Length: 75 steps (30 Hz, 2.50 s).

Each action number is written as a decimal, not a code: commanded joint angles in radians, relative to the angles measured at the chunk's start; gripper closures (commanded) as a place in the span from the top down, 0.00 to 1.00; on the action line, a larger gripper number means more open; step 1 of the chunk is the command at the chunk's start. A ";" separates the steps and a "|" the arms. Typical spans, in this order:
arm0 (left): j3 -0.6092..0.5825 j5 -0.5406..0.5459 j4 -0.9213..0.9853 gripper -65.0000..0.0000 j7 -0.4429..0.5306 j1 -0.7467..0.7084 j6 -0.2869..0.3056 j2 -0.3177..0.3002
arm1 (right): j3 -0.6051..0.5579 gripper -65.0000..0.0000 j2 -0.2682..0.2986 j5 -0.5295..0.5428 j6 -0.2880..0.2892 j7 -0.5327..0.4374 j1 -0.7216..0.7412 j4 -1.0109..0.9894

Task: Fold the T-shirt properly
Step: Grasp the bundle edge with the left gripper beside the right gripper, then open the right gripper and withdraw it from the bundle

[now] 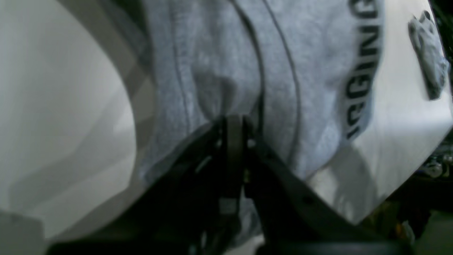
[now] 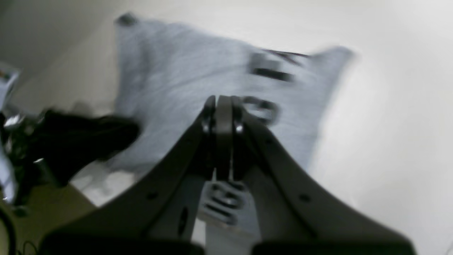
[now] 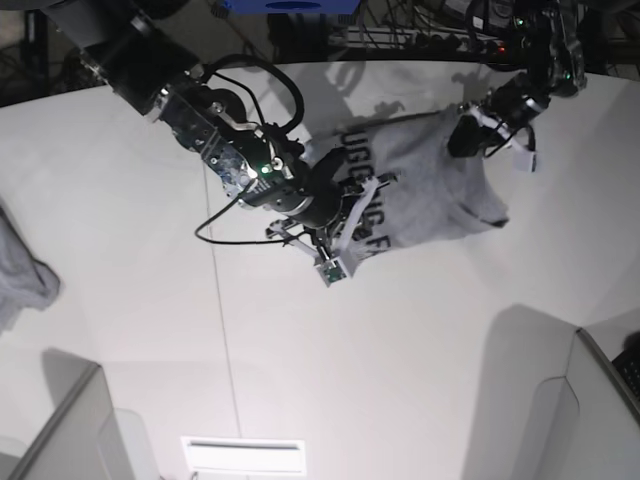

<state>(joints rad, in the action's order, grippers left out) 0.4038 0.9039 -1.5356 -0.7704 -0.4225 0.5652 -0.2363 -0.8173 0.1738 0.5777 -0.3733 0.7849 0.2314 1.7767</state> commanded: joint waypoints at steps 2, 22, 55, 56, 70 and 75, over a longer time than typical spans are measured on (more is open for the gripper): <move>0.039 0.005 -0.018 0.00 0.010 -0.022 0.003 -0.015 | 0.008 0.00 -0.009 0.001 0.009 -0.022 0.020 0.021; 0.165 0.269 -0.256 0.73 -0.002 -0.115 0.005 -0.019 | 0.009 0.00 -0.029 0.003 0.009 -0.017 -0.002 0.021; 0.036 0.149 0.329 0.73 -0.139 0.178 0.006 -0.022 | 0.022 0.00 -0.029 0.005 0.009 -0.017 -0.043 0.022; 0.036 0.148 0.338 0.64 -0.139 0.178 0.006 -0.024 | 0.022 0.00 -0.029 0.005 0.009 -0.017 -0.043 0.022; 0.034 -0.006 0.330 0.00 -0.219 0.201 0.006 -0.053 | 0.327 0.00 -0.013 0.001 0.029 -0.022 -0.181 0.047; 0.031 -0.081 0.287 0.00 -0.222 0.222 0.003 -0.058 | 0.488 0.00 0.030 0.006 0.150 -0.023 -0.272 0.056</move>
<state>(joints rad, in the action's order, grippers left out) 0.4358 0.9485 -1.2556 -0.9134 -0.1864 0.6262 -0.2817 -0.3283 0.2008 0.5774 -0.2283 0.7795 -0.0536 1.8118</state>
